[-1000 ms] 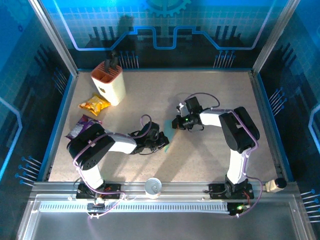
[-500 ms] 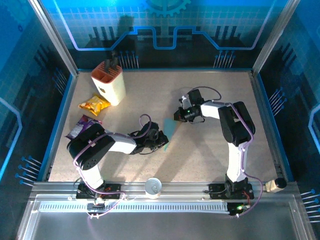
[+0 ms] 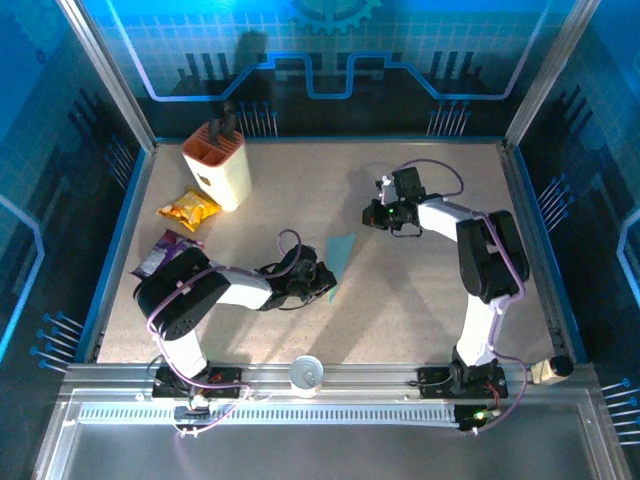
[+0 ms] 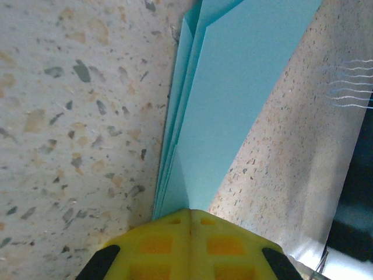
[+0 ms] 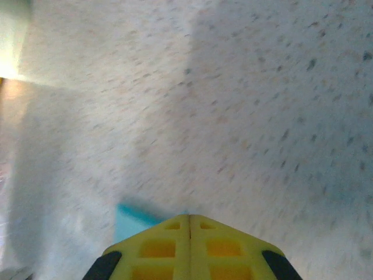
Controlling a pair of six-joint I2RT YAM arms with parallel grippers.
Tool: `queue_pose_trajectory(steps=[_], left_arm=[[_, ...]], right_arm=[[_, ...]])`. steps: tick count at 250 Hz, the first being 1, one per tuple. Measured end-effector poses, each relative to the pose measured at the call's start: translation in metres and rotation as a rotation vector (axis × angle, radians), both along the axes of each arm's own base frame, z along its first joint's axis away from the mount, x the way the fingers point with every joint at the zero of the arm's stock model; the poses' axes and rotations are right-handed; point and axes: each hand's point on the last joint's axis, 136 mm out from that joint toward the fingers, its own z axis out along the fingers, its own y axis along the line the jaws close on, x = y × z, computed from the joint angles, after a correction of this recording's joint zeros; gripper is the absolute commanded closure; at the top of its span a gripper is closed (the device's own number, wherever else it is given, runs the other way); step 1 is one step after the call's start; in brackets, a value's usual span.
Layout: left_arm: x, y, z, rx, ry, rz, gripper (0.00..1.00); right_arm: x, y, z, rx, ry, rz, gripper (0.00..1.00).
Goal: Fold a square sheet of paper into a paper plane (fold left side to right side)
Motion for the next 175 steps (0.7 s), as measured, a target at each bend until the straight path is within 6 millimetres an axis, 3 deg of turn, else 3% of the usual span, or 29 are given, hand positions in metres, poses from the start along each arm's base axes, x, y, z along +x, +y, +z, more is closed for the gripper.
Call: queue_pose_trajectory(steps=[35, 81, 118, 175], left_arm=[[-0.002, 0.001, 0.000, -0.002, 0.005, 0.008, 1.00], [-0.004, 0.002, 0.000, -0.001, 0.006, 0.010, 1.00], [-0.004, 0.002, 0.000, -0.001, 0.006, 0.010, 1.00], [-0.004, 0.001, 0.000, -0.001, 0.006, 0.009, 1.00]], right_arm=[[-0.043, 0.024, 0.020, 0.040, -0.007, 0.060, 1.00], [-0.102, 0.069, -0.009, 0.047, 0.130, 0.172, 1.00], [-0.116, 0.082, -0.024, 0.039, 0.192, 0.183, 1.00], [-0.124, 0.085, -0.054, -0.001, 0.276, 0.173, 1.00]])
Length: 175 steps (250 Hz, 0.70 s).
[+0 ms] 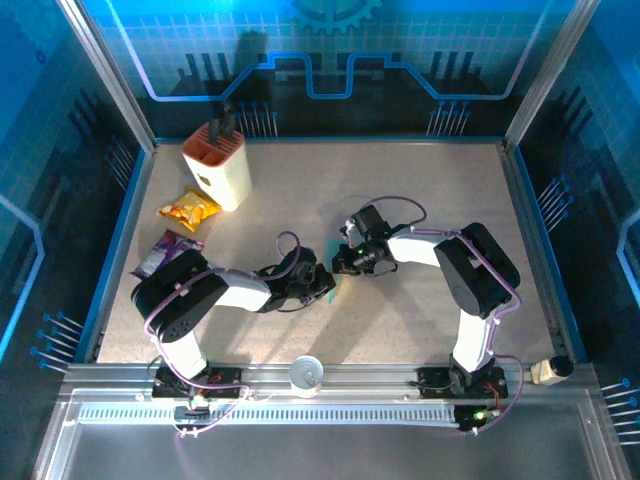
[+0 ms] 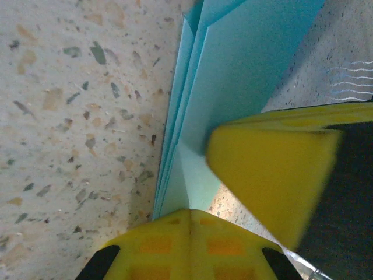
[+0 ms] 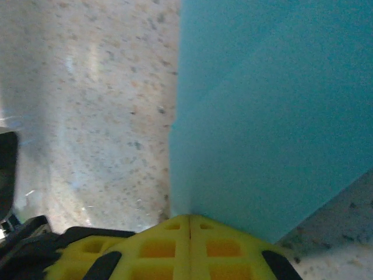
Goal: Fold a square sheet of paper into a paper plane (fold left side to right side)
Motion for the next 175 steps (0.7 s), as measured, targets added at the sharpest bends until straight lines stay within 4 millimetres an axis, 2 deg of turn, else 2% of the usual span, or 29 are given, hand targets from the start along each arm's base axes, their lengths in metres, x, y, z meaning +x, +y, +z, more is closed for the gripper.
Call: queue_pose_trajectory(steps=[73, 110, 175], left_arm=[[-0.002, 0.001, 0.002, 0.011, 0.008, -0.004, 1.00], [-0.009, 0.007, 0.004, 0.052, 0.030, -0.021, 0.95], [-0.019, 0.006, 0.029, 0.025, 0.041, -0.061, 0.98]], right_arm=[[-0.001, 0.000, -0.004, -0.023, 0.025, 0.016, 1.00], [-0.001, 0.000, -0.004, -0.027, 0.023, 0.025, 1.00], [-0.001, 0.000, -0.005, -0.027, 0.024, 0.025, 1.00]])
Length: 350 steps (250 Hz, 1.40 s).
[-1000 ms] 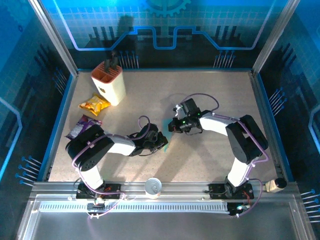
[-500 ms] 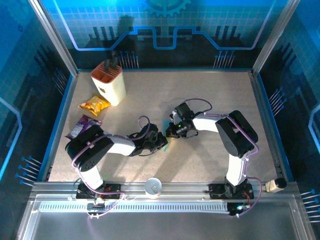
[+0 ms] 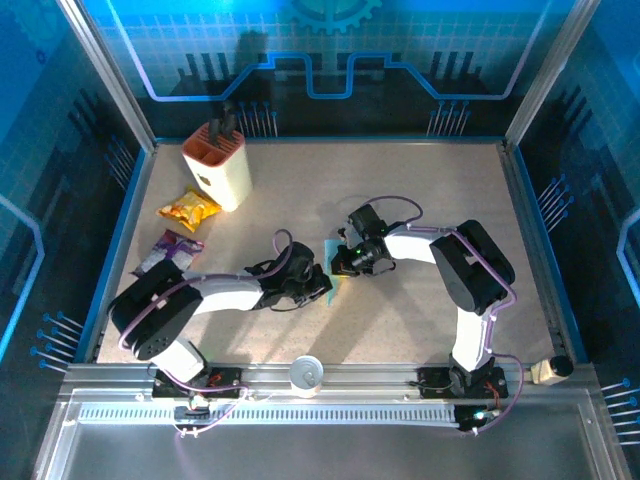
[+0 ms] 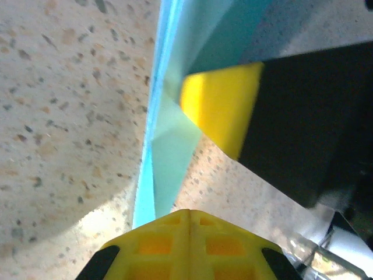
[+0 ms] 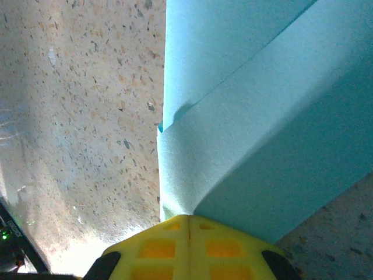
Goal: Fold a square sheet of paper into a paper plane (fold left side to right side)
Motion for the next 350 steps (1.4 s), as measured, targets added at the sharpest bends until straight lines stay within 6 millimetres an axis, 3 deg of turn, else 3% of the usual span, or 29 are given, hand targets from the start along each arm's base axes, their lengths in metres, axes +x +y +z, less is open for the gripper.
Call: queue_pose_trajectory(steps=[75, 176, 350], left_arm=[[-0.010, -0.008, 0.008, -0.050, 0.032, -0.053, 1.00], [-0.018, -0.010, -0.013, -0.021, 0.090, -0.091, 1.00], [-0.021, -0.007, -0.020, -0.015, 0.099, -0.092, 1.00]], right_arm=[[0.000, 0.000, 0.000, -0.003, -0.004, 0.012, 1.00], [0.000, 0.001, 0.000, -0.015, -0.003, 0.020, 1.00], [0.000, 0.000, -0.001, -0.041, -0.007, 0.034, 1.00]])
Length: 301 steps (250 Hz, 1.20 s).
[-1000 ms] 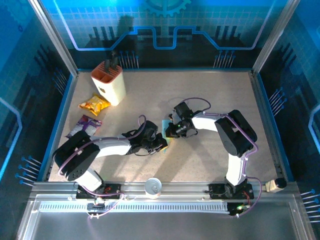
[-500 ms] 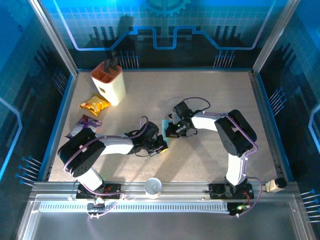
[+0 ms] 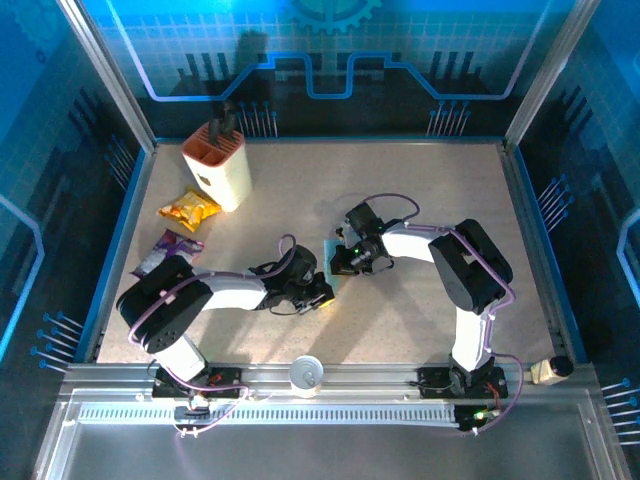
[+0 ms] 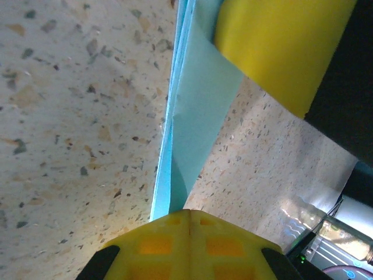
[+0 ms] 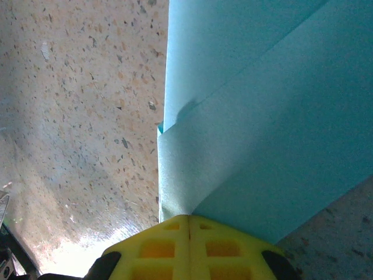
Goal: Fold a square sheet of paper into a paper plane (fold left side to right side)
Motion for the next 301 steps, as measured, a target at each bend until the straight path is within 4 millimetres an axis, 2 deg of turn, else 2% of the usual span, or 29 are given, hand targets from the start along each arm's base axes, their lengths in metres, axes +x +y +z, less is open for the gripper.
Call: queue_pose_trajectory(steps=[136, 301], left_arm=[[-0.0005, 0.0007, 0.0045, -0.009, -0.009, 0.002, 1.00], [-0.0031, 0.0076, -0.0014, 0.016, 0.001, 0.013, 1.00]], right_arm=[[0.0002, -0.0001, 0.0000, -0.007, 0.002, 0.006, 1.00], [-0.0001, -0.0002, 0.0000, -0.042, -0.012, 0.027, 1.00]])
